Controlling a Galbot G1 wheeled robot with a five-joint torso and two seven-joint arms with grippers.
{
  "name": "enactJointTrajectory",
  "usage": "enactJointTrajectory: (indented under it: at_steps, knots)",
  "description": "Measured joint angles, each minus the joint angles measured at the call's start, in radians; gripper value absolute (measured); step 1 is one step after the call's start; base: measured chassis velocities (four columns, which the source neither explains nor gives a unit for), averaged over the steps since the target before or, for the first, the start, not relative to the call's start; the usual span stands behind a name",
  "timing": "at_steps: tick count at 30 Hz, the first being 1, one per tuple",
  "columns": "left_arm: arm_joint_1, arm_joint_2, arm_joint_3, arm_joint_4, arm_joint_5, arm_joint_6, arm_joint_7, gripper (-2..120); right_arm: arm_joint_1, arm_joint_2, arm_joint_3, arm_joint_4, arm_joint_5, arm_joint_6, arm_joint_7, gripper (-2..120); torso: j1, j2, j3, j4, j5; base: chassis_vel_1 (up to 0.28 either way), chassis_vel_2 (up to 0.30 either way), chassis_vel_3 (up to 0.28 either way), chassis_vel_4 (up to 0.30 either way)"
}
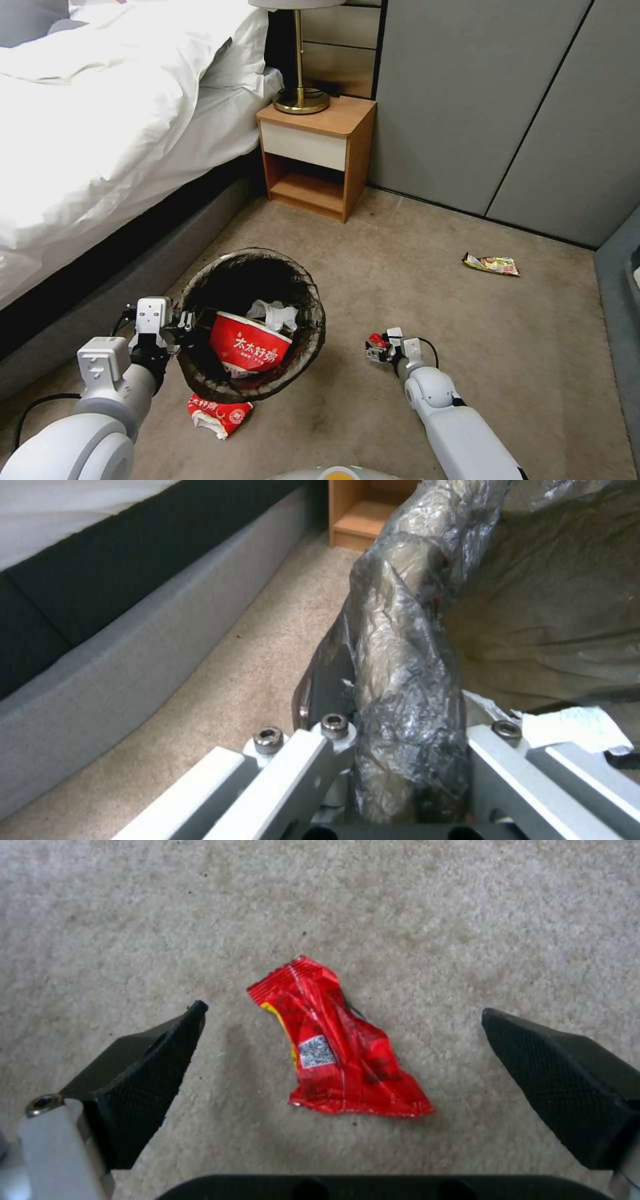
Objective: Pick up the trash bin, then pick up the garbage from the floor and place it into the trash bin.
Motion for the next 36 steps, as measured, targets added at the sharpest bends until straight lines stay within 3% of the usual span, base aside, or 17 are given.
enactJointTrajectory:
  at_steps: [36]
  knots:
    - [-0.008,0.003,0.005,0.000,0.007,-0.001,0.013,1,0.029,0.019,0.015,-0.093,-0.076,0.066,-0.004,100,0.000,0.000,0.000,-0.0001,-0.0001,0.000,0.000,0.000,0.000]
